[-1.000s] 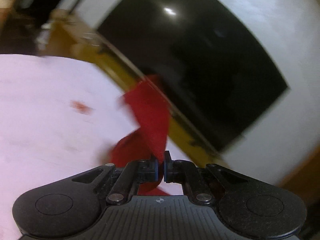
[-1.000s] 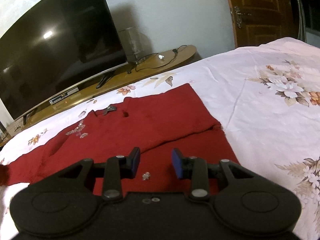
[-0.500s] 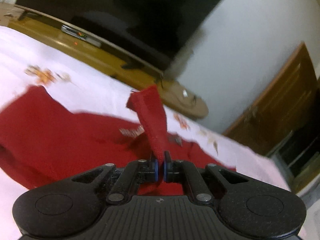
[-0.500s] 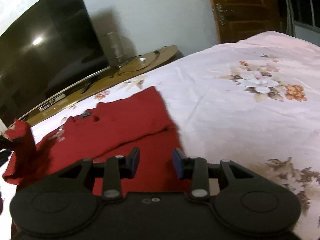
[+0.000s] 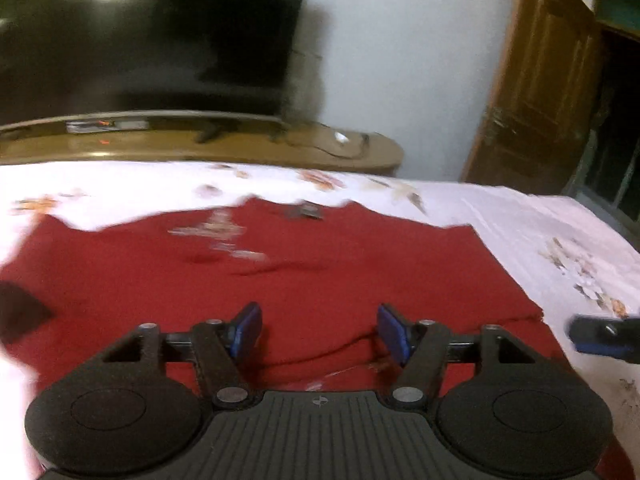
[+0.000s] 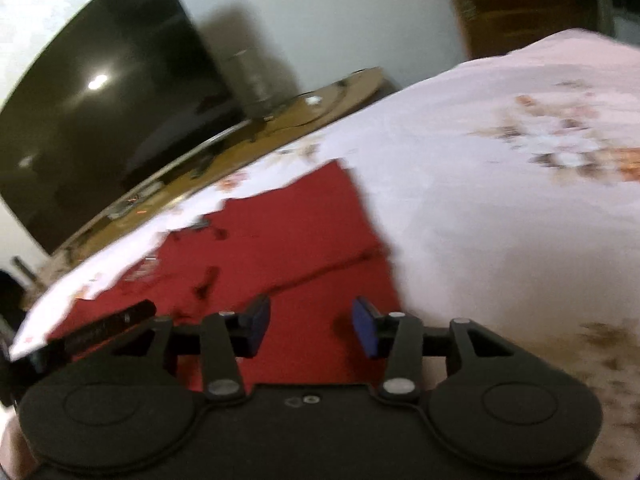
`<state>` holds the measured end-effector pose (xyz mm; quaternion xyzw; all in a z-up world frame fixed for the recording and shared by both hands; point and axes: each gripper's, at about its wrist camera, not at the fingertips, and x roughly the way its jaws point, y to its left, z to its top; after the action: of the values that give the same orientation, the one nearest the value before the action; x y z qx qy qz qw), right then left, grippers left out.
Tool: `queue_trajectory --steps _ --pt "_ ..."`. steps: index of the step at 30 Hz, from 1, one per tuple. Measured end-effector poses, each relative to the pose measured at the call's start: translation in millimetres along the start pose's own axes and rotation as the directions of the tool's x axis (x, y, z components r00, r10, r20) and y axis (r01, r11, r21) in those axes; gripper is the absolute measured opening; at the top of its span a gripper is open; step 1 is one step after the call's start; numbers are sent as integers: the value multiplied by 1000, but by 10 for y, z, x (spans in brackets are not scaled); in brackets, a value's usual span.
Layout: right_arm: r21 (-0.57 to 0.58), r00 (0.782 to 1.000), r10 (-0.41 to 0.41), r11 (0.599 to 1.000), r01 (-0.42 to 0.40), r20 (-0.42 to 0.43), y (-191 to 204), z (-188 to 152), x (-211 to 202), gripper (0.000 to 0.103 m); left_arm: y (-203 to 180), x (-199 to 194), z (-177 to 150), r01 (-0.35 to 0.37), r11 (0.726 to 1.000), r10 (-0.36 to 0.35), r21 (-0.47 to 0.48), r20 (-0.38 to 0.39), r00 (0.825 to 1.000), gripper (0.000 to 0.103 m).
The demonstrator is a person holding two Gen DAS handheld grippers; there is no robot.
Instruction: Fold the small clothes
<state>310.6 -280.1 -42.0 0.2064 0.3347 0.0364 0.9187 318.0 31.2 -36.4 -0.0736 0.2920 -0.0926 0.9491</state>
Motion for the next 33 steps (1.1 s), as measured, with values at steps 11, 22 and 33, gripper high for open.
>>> queue_trajectory --steps 11,22,33 --pt "108 962 237 969 -224 -136 618 48 1077 40 1480 -527 -294 -276 934 266 -227 -73 961 63" --pt "80 969 189 981 -178 -160 778 26 1414 11 1464 -295 -354 -291 949 283 -118 -80 956 63" --pt "-184 992 93 980 -77 80 583 510 750 10 1416 -285 -262 -282 957 277 -66 -77 958 37"
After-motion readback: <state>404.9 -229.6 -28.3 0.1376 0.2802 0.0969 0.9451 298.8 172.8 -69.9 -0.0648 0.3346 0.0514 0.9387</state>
